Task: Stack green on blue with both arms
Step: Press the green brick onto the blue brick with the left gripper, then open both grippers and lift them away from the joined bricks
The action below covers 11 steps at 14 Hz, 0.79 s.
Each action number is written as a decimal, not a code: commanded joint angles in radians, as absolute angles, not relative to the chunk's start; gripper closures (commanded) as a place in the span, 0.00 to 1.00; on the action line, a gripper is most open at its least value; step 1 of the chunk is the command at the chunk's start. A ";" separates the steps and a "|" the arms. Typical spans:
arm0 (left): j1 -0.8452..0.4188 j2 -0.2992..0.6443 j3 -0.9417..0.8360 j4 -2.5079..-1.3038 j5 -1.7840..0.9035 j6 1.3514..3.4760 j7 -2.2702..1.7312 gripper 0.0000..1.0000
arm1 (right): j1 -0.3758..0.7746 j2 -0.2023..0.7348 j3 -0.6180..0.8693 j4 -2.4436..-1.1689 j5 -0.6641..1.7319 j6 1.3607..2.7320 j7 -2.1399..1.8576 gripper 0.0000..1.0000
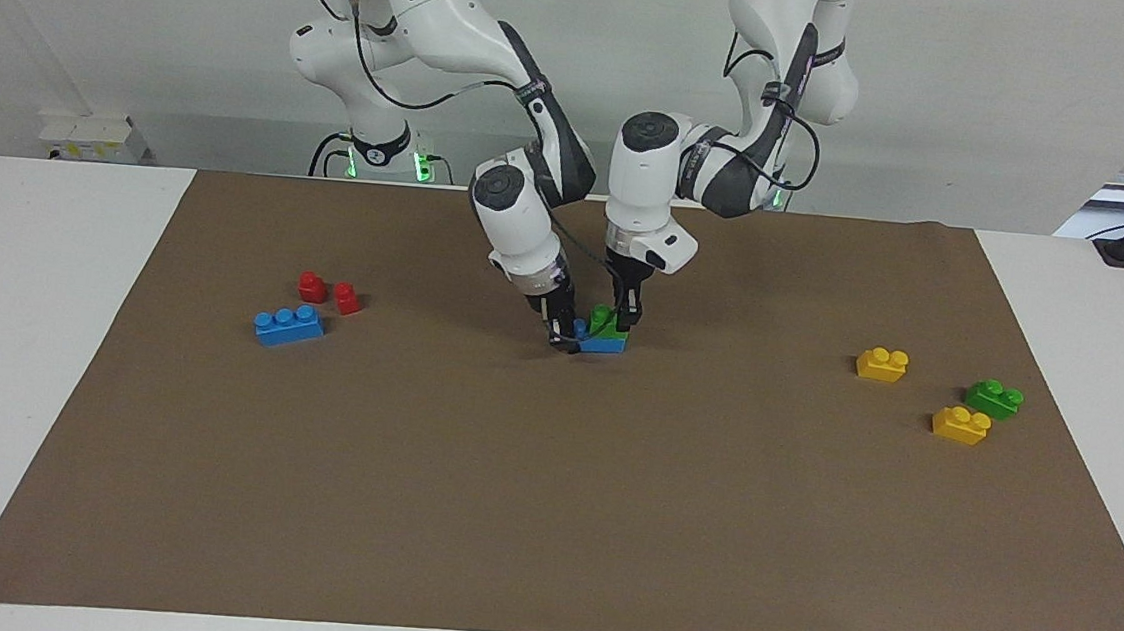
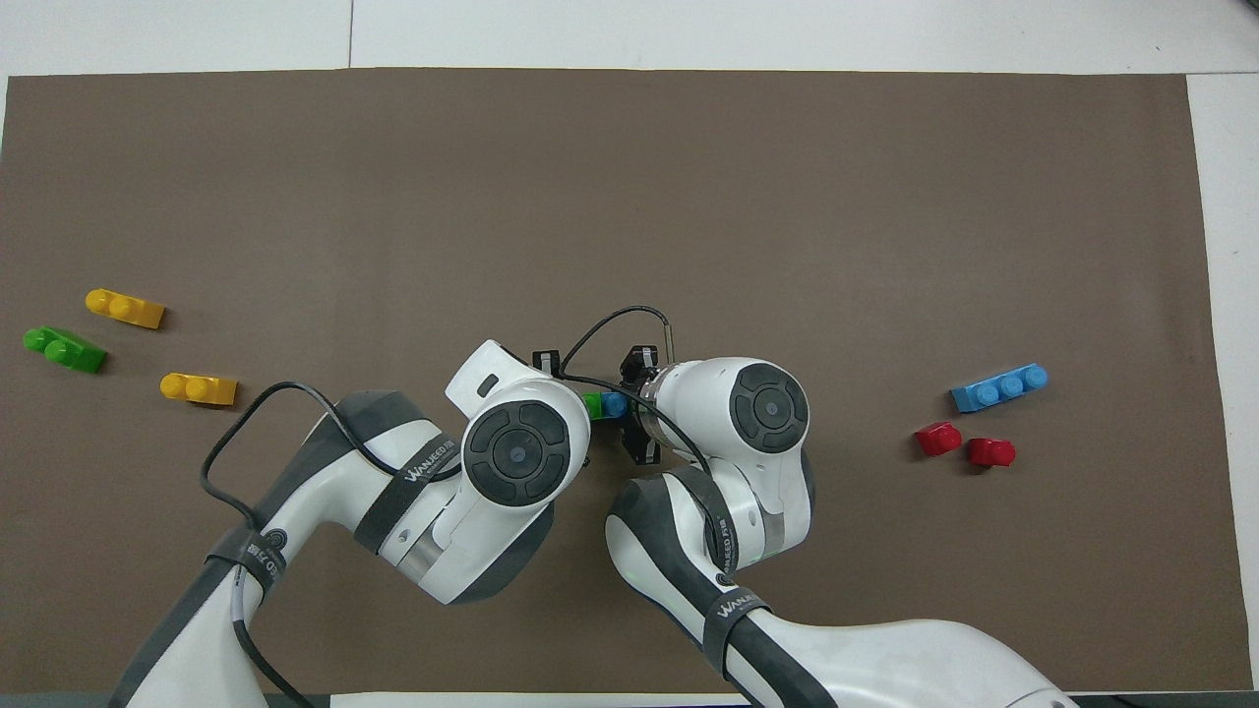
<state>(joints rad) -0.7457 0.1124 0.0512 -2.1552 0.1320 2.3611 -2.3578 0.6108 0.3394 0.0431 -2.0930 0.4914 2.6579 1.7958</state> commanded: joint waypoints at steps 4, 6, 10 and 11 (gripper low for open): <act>-0.710 0.080 0.067 -2.152 0.179 2.376 -2.299 0.00 | 0.580 0.345 0.043 -2.115 0.517 2.663 1.769 0.31; -0.697 0.023 0.072 -2.151 0.179 2.332 -2.296 0.00 | 0.542 0.347 0.043 -2.074 0.517 2.582 1.769 0.10; -0.568 -0.072 0.071 -2.086 0.173 2.143 -2.144 0.00 | 0.382 0.330 0.046 -1.990 0.534 2.375 1.724 0.02; -0.528 -0.092 0.071 -2.073 0.170 2.119 -2.081 0.00 | 0.358 0.318 0.041 -1.971 0.535 2.328 1.717 0.02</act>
<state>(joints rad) -0.6037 -0.0458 0.0777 -2.0947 0.1608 2.1895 -2.1825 0.4086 0.3367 0.0369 -2.0167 0.4921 2.4198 1.7587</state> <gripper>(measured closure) 0.000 0.026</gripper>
